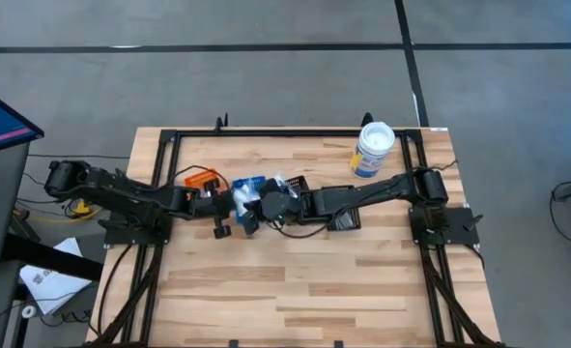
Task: Pick & Place Travel size toiletries
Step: Put the pack of cotton buds into the blue bin
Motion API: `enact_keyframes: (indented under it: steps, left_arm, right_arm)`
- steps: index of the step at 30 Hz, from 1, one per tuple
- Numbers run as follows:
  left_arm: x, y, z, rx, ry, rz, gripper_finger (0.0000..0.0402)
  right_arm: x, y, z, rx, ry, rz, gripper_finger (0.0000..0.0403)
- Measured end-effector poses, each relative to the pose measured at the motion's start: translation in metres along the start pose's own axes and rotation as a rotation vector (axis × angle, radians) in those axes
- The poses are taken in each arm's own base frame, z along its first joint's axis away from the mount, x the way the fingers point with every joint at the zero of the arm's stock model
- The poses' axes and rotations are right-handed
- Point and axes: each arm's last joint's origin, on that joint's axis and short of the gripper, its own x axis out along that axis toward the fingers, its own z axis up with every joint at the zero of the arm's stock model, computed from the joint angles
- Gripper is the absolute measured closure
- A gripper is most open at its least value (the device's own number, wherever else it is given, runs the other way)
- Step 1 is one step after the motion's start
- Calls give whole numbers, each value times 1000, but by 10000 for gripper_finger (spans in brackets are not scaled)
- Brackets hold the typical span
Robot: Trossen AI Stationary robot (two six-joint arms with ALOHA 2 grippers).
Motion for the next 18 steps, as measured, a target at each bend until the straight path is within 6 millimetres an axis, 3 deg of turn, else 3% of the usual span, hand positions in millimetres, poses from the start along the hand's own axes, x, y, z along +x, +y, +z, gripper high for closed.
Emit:
enact_keyframes:
  steps: [6,12,18]
  left_arm:
    - [-1,1,3,15,-30,10,401]
    - [-14,6,5,-33,-90,39,401]
    - [-11,5,5,-32,-80,50,401]
  right_arm:
    - [8,-17,12,66,14,-53,402]
    - [10,-20,17,97,4,-43,402]
    - [10,-22,15,112,7,-74,402]
